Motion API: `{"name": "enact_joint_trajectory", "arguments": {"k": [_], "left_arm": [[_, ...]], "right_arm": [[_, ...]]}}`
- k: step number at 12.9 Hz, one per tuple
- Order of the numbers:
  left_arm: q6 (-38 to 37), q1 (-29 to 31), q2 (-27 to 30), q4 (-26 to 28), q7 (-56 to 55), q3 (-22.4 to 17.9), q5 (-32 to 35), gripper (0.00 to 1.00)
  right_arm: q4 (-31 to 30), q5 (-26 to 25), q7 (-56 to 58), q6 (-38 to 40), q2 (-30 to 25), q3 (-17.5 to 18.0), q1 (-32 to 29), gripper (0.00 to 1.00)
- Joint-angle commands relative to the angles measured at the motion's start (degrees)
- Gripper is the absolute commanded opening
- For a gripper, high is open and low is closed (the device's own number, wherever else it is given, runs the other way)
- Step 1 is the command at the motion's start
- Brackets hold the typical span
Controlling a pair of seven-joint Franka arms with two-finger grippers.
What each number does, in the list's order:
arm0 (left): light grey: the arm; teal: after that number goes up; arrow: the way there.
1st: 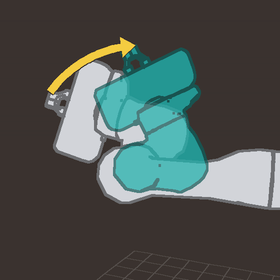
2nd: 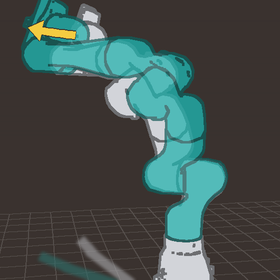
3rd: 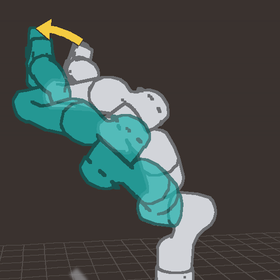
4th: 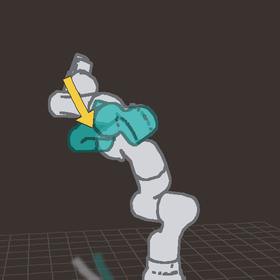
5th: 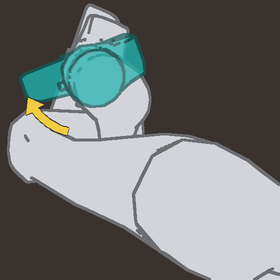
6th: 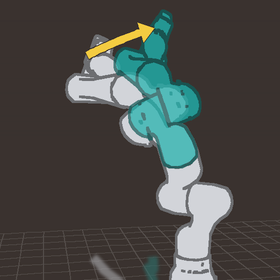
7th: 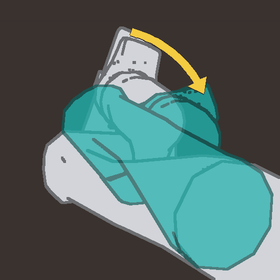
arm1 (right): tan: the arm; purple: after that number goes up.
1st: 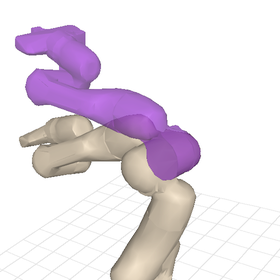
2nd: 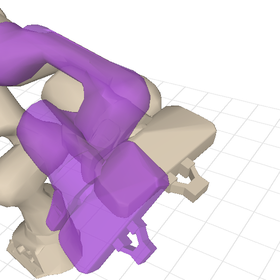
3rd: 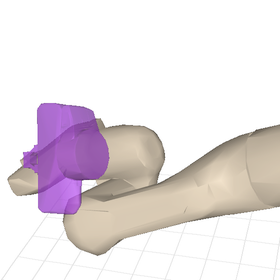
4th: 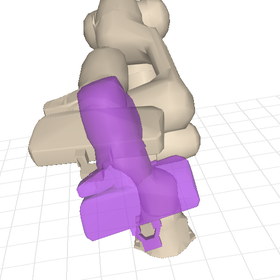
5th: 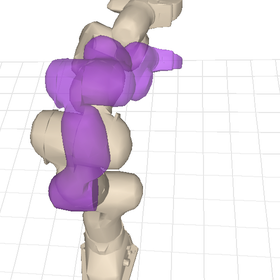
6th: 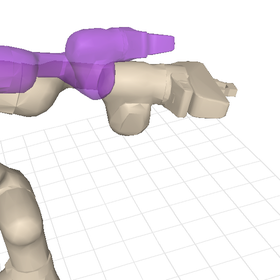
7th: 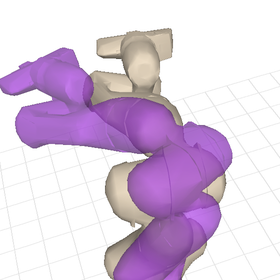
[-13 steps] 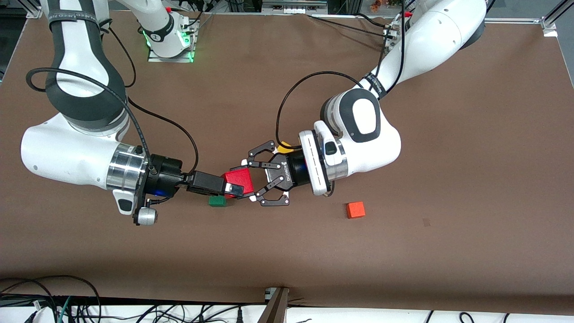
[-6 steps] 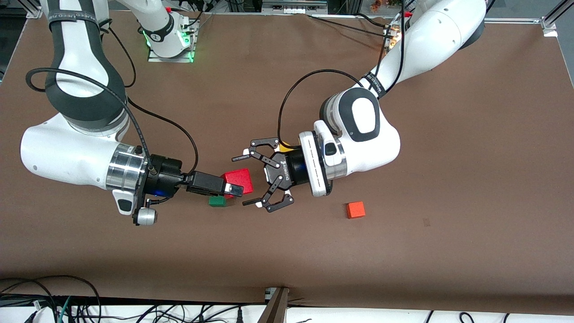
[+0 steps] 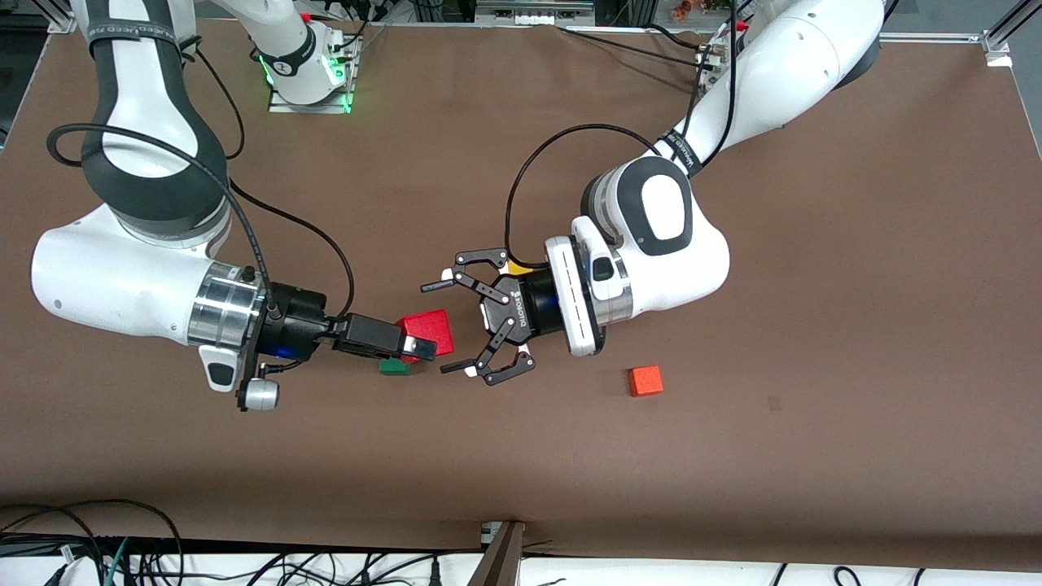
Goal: Pass red block to right arm, stack on blue
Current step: 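Close the right gripper on the red cube and open the left gripper, then carry the red cube with the right gripper while the left gripper withdraws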
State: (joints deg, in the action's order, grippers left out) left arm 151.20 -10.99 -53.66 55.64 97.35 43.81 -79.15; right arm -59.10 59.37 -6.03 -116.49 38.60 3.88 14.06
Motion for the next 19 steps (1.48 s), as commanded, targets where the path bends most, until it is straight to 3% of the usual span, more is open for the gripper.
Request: {"name": "enact_joint_trajectory", "arguments": {"k": [1, 2, 4, 8, 10, 12, 16, 19], "left_arm": [[-0.46, 2.19, 0.66, 0.26, 0.30, 0.22, -1.19, 1.00], [-0.46, 2.55, 0.92, 0.61, 0.30, 0.14, -1.10, 1.00], [-0.55, 3.86, 1.54, 2.19, 0.39, 0.22, -1.18, 1.00], [-9.04, 12.55, 8.28, 13.24, 0.48, -0.04, -0.92, 1.00], [-12.49, 17.99, 13.90, 21.92, 0.74, 0.22, 3.01, 1.00], [-21.24, 23.88, 18.92, 29.33, 1.00, -0.21, 3.91, 1.00], [-32.43, 33.20, 19.20, 31.02, 1.53, -0.57, 22.08, 1.00], [-39.73, 38.66, 18.94, 30.85, 1.53, -0.74, 32.71, 1.00]], "right_arm": [[1.97, -2.94, 0.22, 0.48, 1.12, -0.01, -0.95, 0.00], [1.71, -3.55, 1.71, 0.65, 1.04, -0.01, -1.31, 0.00], [0.74, -9.33, 5.48, 3.36, 1.12, -0.01, -2.44, 0.00], [-6.71, -16.81, 16.98, 6.46, 0.60, -0.01, -4.82, 0.00], [-10.93, -25.40, 20.69, 6.46, -0.72, -0.36, -5.00, 0.00], [-15.50, -34.80, 20.97, 6.19, -2.04, -0.71, -5.00, 0.00], [-22.71, -49.32, 20.88, 5.14, -4.93, -0.89, -5.00, 0.00], [-36.22, -54.61, 20.88, -3.87, -11.60, -2.12, -5.00, 0.00]]}}
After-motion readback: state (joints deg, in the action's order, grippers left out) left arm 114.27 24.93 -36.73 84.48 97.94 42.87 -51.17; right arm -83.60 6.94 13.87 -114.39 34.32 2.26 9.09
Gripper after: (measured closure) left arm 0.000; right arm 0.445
